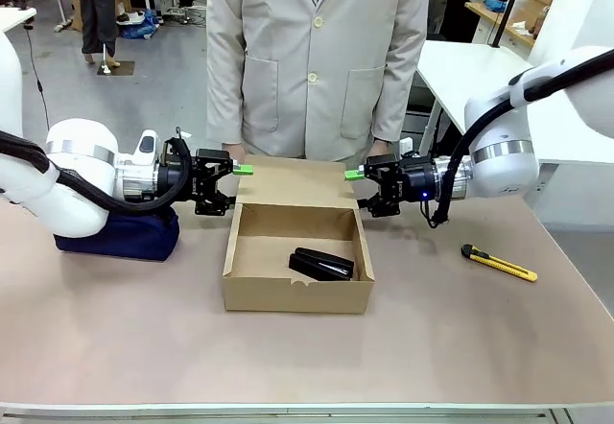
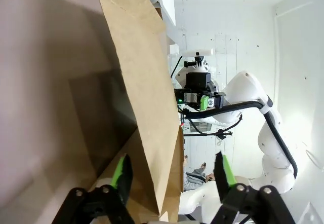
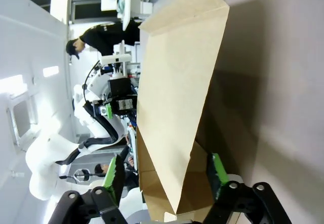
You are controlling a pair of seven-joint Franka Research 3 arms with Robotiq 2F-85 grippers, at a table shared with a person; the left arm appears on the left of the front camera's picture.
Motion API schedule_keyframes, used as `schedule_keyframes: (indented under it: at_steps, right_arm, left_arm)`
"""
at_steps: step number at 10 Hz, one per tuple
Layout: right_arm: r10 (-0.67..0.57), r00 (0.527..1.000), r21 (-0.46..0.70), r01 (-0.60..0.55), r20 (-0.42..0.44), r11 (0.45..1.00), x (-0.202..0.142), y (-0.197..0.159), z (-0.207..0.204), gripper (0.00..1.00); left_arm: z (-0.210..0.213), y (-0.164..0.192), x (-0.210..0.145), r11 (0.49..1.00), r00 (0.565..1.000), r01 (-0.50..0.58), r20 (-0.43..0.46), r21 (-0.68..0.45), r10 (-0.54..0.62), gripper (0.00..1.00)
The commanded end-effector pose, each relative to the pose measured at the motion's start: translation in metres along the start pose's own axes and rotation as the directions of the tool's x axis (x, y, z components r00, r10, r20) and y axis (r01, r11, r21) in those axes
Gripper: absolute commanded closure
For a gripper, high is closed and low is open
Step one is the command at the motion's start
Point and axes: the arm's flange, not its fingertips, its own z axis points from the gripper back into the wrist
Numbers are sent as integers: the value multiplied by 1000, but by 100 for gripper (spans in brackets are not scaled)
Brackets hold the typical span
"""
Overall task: Pack the item into the box.
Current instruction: Close the Mailer Box.
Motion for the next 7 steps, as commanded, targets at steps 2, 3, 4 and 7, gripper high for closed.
schedule_keyframes:
  at_steps: [2,3,4,7]
  right_arm:
    - [-14,999,-4,14,-38,1000,6,5,-3,46]
    - [-8,999,-10,7,-43,1000,6,5,-4,56]
    - [1,999,-7,-2,-46,1000,5,4,-5,56]
    - [82,995,26,-81,-48,996,1,10,-6,56]
  left_arm:
    - [-3,2,-5,1000,1000,24,0,-16,-24,47]
    - [-4,2,-6,1000,1000,17,-9,-23,-17,60]
    - [-4,0,-6,999,999,32,-8,-28,-32,60]
    - [-2,-12,-6,994,995,99,18,-35,-98,60]
